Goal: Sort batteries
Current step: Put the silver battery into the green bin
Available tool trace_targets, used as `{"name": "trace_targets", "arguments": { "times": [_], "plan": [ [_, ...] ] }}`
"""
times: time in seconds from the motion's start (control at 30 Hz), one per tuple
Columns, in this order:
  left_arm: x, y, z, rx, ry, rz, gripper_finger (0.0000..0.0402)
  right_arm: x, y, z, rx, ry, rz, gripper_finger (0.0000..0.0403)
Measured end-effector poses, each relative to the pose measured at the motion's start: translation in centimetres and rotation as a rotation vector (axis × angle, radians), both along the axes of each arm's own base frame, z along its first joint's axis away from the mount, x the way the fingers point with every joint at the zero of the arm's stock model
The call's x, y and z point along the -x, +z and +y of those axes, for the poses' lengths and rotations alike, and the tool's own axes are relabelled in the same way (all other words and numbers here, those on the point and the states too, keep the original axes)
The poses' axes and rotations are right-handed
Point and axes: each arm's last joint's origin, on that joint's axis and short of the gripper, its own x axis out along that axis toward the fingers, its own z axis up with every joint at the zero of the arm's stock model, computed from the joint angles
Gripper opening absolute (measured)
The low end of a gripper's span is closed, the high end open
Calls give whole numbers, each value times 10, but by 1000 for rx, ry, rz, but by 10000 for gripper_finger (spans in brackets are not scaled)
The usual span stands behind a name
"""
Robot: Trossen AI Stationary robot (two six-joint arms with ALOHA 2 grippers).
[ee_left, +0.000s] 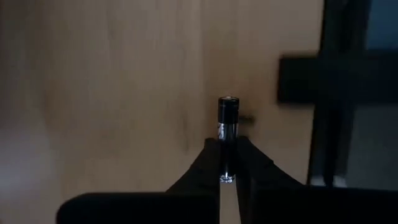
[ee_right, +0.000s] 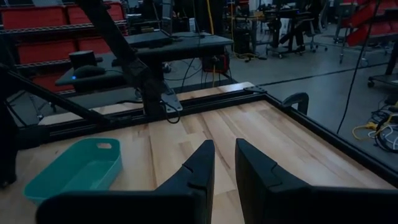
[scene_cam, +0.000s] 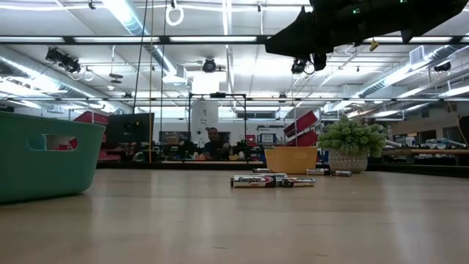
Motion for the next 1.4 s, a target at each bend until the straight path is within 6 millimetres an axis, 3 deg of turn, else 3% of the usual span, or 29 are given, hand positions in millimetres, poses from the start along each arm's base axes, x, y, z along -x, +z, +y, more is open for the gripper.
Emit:
{"name": "trace_targets", "arguments": {
  "times": [0.4, 0.6, 0.8, 1.0, 1.4],
  "plan": [
    [-12, 63, 26, 133, 96, -143, 6, 0, 0, -1, 0, -2, 1, 51],
    [-26, 87, 67, 6, 225, -212, 6, 0, 0, -1, -12, -5, -3, 51],
    [-50, 91, 112, -72, 406, -67, 6, 0, 0, -1, -24, -32, -8, 51],
    [-76, 91, 142, -89, 520, -72, 7, 0, 0, -2, -23, -33, -6, 51],
    [-74, 91, 144, -132, 590, -115, 7, 0, -2, -2, -12, -33, 13, 51]
  ]
}}
